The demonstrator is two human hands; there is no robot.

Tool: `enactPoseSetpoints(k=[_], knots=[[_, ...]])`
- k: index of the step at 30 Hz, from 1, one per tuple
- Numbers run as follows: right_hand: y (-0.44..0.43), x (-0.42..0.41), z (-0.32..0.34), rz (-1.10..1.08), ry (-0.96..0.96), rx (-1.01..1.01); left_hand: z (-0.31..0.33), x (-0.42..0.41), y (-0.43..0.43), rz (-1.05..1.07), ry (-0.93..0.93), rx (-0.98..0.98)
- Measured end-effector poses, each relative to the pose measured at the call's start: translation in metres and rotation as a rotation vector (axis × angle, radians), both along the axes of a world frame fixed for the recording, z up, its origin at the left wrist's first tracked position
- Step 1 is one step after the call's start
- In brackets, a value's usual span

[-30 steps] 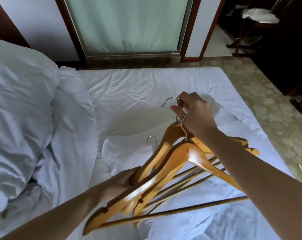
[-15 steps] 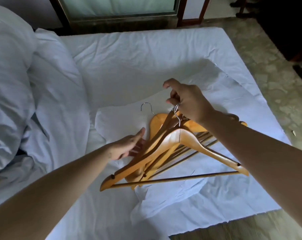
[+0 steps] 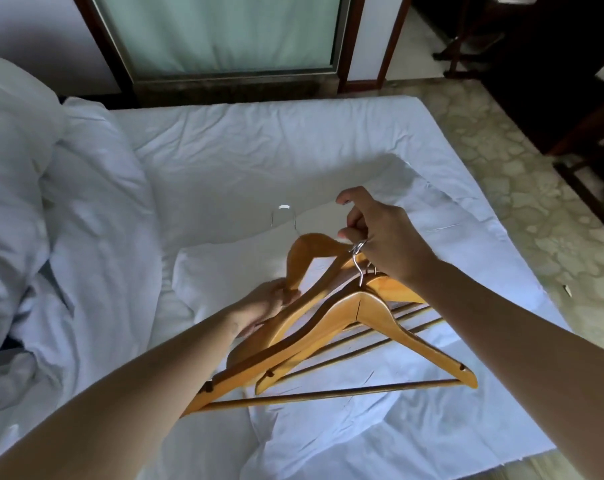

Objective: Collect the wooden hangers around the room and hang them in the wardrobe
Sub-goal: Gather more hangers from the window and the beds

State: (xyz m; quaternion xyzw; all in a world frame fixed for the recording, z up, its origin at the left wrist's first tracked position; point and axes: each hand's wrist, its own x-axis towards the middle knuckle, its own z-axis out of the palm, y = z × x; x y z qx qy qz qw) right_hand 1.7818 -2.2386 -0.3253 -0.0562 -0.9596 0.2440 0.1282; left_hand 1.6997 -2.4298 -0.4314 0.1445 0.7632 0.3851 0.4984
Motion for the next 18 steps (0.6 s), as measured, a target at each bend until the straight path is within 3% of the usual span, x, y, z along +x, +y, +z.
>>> enactPoseSetpoints(k=[3, 8, 14, 16, 18], knots=[[0.006, 0.011, 0.024, -0.079, 0.027, -0.026, 0.037, -0.012, 0.003, 0.02, -0.085, 0.15], [0.01, 0.026, 0.086, -0.133, 0.075, -0.132, 0.108, -0.025, 0.016, -0.089, -0.118, 0.193], [0.002, 0.038, 0.183, -0.088, 0.219, -0.092, 0.201, -0.02, 0.025, -0.165, -0.393, 0.311], [-0.005, 0.044, 0.212, -0.101, 0.225, -0.051, 0.234, -0.008, 0.028, -0.253, -0.362, 0.303], [-0.012, 0.053, 0.238, -0.111, 0.219, 0.042, 0.268, 0.01, 0.029, -0.342, -0.215, 0.291]])
